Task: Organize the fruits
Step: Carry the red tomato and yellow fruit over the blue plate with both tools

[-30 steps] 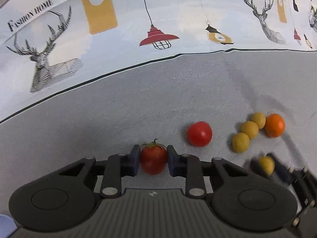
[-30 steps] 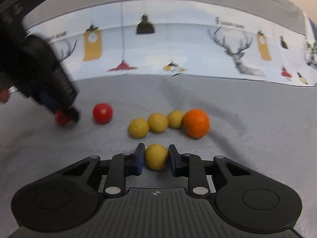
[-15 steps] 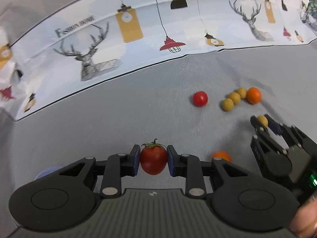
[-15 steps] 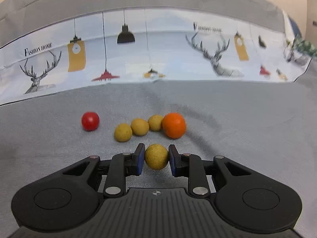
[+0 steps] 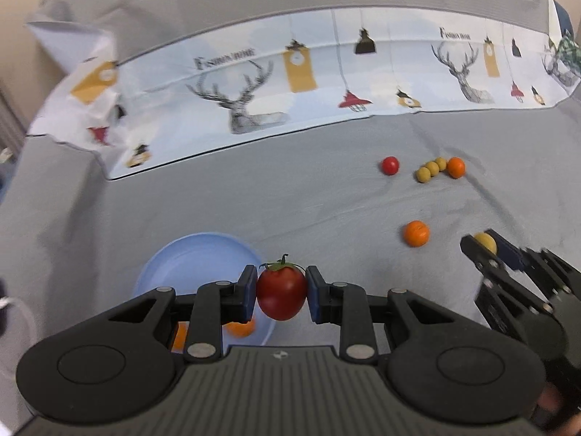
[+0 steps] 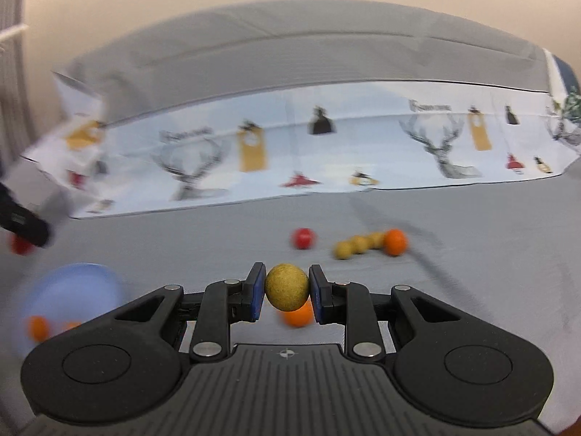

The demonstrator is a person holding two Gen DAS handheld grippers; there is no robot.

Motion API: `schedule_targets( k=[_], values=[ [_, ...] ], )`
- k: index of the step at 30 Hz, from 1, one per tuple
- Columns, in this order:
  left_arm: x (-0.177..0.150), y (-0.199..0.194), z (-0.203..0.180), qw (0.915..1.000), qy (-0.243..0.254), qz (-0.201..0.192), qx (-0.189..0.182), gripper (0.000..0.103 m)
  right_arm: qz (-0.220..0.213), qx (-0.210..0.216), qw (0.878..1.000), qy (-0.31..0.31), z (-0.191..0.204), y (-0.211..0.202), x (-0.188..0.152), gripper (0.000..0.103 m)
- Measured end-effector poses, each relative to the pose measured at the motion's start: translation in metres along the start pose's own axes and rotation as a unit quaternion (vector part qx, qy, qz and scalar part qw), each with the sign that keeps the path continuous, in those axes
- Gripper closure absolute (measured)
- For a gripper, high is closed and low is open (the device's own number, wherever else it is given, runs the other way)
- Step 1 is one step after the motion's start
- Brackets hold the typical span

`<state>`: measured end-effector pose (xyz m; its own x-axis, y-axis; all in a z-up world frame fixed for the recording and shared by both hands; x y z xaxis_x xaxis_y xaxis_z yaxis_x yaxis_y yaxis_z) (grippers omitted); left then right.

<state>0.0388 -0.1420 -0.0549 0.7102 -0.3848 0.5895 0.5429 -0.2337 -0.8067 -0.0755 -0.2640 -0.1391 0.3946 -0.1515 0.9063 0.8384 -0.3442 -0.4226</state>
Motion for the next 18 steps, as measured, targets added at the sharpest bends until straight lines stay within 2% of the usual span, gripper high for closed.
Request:
schedule_targets(
  k=[4, 8, 10, 18],
  values=[
    [-0.018, -0.033, 0.028, 0.9996, -0.025, -0.013, 0.002, 0.071, -0.022, 0.081, 0.996, 0.023, 0.036, -0.052, 0.021, 0.076],
    [-0.042, -0.063, 0.054, 0.9987, -0.047, -0.020, 0.003, 0.071, -0.021, 0.167, 0.984, 0.057, 0.066, -0.095, 0.036, 0.076],
    [-0.057, -0.077, 0.069, 0.9980, -0.058, -0.023, 0.003, 0.071, -0.018, 0.201, 0.978, 0.049, 0.086, -0.118, 0.042, 0.076],
    [-0.111, -0.116, 0.126, 0.9930, -0.103, -0.049, 0.032, 0.071, -0.026, 0.210, 0.976, -0.050, 0.140, -0.164, 0.032, 0.076]
  ],
)
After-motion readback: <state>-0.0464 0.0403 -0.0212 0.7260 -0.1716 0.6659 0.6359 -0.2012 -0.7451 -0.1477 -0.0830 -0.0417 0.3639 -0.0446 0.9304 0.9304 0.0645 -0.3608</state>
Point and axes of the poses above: each gripper's, at about its wrist camera, not at the fingertips, and y roughly the way its jaws point, z to its left, x to its top, the point moved 5 cm from there along y, roughly the way its jaws point, and after that the axes turned 9 degrees about -y, right-handed, at the moved point
